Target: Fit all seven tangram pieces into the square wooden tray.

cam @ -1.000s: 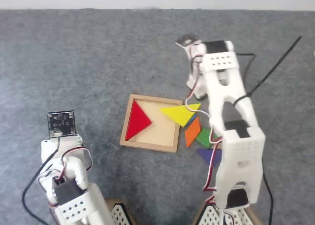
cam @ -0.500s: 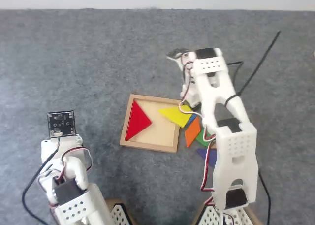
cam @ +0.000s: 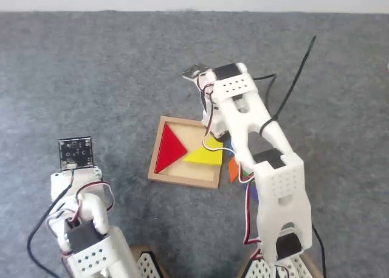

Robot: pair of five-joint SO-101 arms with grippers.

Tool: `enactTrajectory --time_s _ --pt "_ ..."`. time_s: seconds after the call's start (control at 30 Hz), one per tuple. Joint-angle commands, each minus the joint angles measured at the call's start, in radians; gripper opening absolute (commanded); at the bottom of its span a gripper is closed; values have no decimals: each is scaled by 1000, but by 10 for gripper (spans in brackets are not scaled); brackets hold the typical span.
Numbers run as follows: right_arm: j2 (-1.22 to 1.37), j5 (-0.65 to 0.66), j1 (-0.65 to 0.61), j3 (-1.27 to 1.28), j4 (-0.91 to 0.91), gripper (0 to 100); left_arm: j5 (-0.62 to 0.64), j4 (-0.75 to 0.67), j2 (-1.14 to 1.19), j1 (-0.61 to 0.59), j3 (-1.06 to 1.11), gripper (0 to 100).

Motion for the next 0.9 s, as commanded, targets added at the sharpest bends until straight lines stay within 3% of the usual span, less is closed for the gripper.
enactTrajectory --time_s 0.0,0.13,0.27,0.5,0.6,0.87 --pt "-134 12 56 -23 45 8 -12 3 -11 -3 -45 62" --pt "-248 84 44 -5 137 8 -12 3 -11 -3 -45 62" --pt "-352 100 -87 127 145 8 -12 3 -11 -3 -45 62" --pt "-433 28 -335 499 -128 8 -12 3 -11 -3 -45 62" --pt "-420 -23 -343 557 -242 8 -12 3 -11 -3 -45 62" --pt "-329 -80 -314 500 -317 8 -12 3 -11 -5 -45 62"
